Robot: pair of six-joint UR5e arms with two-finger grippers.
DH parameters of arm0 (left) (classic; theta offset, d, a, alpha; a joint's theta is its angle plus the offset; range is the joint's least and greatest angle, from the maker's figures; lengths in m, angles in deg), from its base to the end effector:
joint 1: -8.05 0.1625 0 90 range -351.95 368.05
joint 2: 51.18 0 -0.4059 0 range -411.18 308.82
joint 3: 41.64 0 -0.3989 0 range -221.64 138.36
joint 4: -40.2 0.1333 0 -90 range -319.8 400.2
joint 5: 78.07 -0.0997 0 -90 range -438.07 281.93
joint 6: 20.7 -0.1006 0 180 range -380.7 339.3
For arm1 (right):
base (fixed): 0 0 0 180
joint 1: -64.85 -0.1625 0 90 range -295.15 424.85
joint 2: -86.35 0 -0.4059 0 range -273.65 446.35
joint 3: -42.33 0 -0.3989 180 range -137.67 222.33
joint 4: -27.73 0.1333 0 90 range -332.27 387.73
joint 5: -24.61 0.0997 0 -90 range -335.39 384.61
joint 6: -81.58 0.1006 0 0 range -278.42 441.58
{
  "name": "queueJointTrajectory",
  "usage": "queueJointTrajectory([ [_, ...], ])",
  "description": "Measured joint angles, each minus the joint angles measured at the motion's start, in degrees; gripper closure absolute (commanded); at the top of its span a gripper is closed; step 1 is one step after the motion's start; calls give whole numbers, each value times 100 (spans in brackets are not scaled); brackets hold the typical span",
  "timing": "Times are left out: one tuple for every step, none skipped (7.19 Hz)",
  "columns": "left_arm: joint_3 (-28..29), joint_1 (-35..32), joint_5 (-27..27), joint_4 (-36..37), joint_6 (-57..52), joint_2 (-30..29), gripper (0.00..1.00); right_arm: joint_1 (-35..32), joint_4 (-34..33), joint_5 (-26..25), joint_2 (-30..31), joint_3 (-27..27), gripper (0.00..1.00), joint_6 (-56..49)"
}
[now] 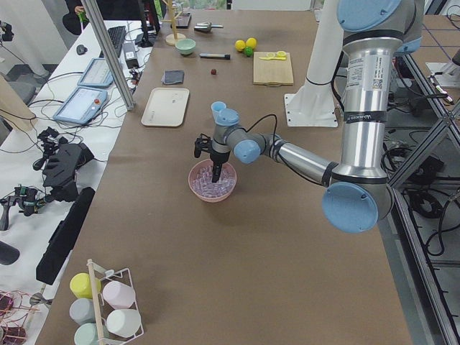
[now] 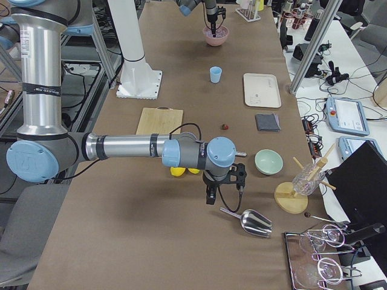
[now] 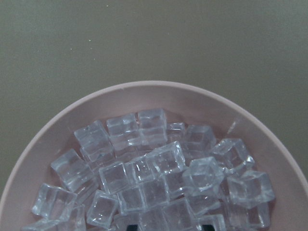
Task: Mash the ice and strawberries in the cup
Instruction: 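Lower the left gripper into the ice and close on a cube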
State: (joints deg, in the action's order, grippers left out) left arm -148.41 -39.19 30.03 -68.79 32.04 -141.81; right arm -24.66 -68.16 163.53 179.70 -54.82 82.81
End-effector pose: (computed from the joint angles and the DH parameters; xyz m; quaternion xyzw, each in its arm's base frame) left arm 0.2795 -0.4526 0.4669 0.0967 0.3287 -0.0327 0.9389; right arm 0.0534 -0.4720 0.6110 -0.0228 -0.4137 0.0134 0.9100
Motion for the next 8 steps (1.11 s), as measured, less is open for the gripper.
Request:
queueJointTrajectory([
  [13,20,0,-1,-1,14,48,2,0,-8,-1,-2,0,0],
  [13,47,0,-4,-1,40,48,1,0,-11,-1,-5,0,0],
  [12,69,0,-6,-1,59,48,1,0,-13,-1,-5,0,0],
  [2,80,2,-7,-1,67,48,1,0,-16,-3,-6,0,0],
  [-7,94,3,-6,-1,70,48,-1,0,-20,-7,-6,0,0],
  [-8,111,2,-4,-1,74,52,-1,0,-22,-8,-6,0,0],
  [-10,125,2,-5,-1,77,61,1,2,-22,-12,-6,0,0],
  [-10,138,6,-7,-1,79,85,3,4,-23,-23,-6,0,0],
])
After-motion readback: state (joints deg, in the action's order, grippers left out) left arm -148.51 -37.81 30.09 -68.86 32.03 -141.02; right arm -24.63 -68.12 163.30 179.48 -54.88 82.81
